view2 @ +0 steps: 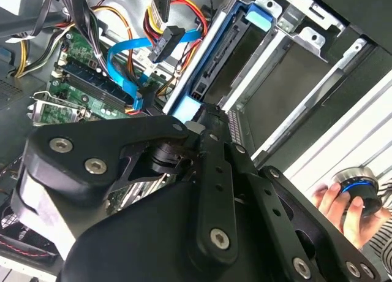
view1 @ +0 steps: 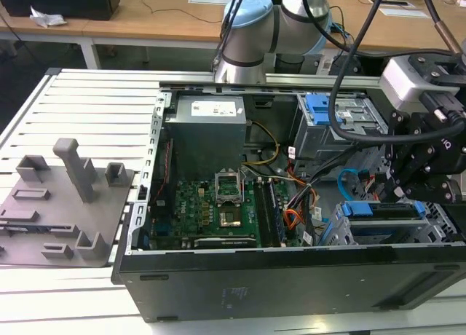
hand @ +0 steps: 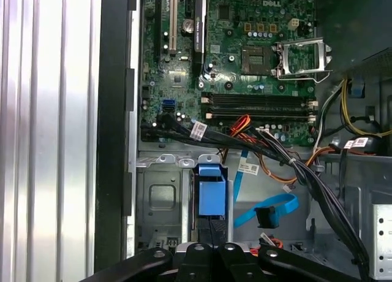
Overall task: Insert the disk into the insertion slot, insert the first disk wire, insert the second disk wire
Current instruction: 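Insert the disk into the insertion slot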
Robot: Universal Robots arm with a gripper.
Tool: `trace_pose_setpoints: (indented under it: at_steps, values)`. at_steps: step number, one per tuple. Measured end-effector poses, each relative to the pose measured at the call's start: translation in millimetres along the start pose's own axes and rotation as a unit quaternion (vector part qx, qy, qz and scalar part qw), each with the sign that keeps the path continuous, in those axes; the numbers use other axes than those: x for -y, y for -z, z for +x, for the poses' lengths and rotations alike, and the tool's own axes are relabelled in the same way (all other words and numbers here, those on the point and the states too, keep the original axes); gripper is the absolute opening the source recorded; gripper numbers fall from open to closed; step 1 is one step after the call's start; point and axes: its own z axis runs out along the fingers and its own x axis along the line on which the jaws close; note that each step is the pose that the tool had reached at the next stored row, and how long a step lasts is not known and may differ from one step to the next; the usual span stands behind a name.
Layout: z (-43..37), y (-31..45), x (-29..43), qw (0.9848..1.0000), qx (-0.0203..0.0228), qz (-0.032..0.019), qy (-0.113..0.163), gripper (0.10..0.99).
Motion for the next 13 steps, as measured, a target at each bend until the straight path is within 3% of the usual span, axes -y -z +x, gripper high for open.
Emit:
trace_pose_setpoints:
  at_steps: [13]
  values:
    - [0.1, -1.5, 1.0, 1.0000, -0.0001, 0.0000, 0.000, 0.106]
